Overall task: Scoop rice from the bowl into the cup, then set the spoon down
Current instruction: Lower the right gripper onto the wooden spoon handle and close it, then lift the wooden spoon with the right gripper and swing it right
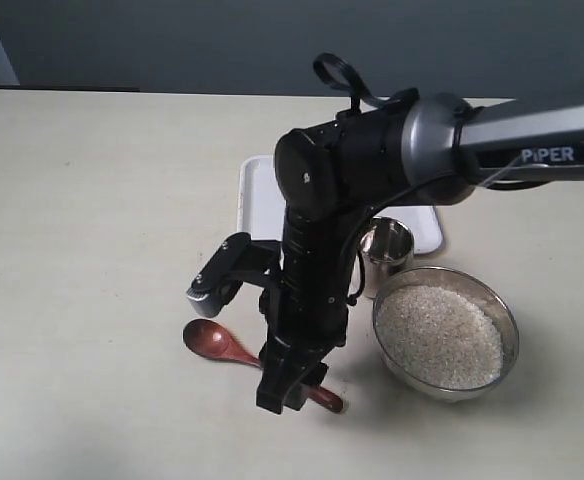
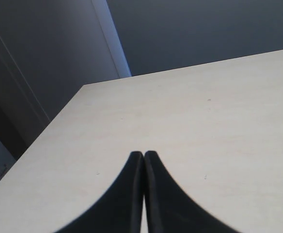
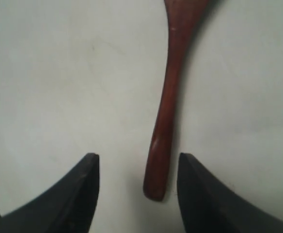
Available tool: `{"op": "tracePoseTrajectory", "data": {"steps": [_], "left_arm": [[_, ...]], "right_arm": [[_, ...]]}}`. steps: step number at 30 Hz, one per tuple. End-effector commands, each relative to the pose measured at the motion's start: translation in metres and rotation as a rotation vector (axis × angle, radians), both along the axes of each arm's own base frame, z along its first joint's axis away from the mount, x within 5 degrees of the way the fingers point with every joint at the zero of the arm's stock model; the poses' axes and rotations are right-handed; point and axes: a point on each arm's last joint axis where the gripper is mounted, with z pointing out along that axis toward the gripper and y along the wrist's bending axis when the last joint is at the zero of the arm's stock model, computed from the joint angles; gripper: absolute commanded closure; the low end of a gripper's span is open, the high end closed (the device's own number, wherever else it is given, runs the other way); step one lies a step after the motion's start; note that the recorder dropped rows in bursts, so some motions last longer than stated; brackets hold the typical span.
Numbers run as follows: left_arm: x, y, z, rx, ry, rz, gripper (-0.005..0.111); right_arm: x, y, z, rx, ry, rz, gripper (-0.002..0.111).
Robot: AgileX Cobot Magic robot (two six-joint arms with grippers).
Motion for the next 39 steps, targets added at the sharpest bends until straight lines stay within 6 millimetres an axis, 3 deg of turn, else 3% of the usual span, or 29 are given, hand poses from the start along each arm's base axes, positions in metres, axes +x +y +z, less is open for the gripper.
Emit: {"op": "tracePoseTrajectory", "data": {"steps": [1,18,20,21,22,24,26,30,34,39], "left_arm": [[0.0,0.0,0.002,0.0,-0.019,0.0,0.106],[0.0,0.0,0.002,0.0,-0.019,0.0,0.106],[0.0,0.0,0.002,0.0,-0.019,0.0,0.106],[0.0,0.0,0.002,0.0,-0.019,0.0,0.106],[0.0,0.0,0.002,0.0,-0.019,0.0,0.106],[0.0,0.0,0.002,0.0,-0.019,0.0,0.106],[0.0,0.0,0.002,0.0,-0.019,0.0,0.106],[0.0,0.0,0.002,0.0,-0.019,0.0,0.106],[0.0,0.0,0.002,0.0,-0.019,0.0,0.106],[0.0,0.0,0.002,0.0,-0.019,0.0,0.106]], "right_arm": [[0.002,0.002,-0.013,-0.026,0.013,-0.01,0.06],[0.003,0.002,-0.036,-0.077,0.031,-0.028,0.061],[0.003,0.002,-0.036,-0.082,0.036,-0.027,0.077],[0.002,0.001,-0.036,-0.095,0.048,-0.024,0.097],[0.001,0.0,-0.036,-0.105,0.056,-0.02,0.105],[-0.001,-0.003,-0.034,-0.13,0.08,-0.016,0.108],[-0.003,-0.004,-0.024,-0.128,0.083,-0.01,0.108],[-0.001,-0.019,0.044,-0.059,-0.091,-0.023,0.108],[-0.001,-0.062,0.126,-0.076,-0.422,-0.141,0.108],[-0.002,-0.1,0.176,-0.051,-0.689,-0.252,0.108]]}}
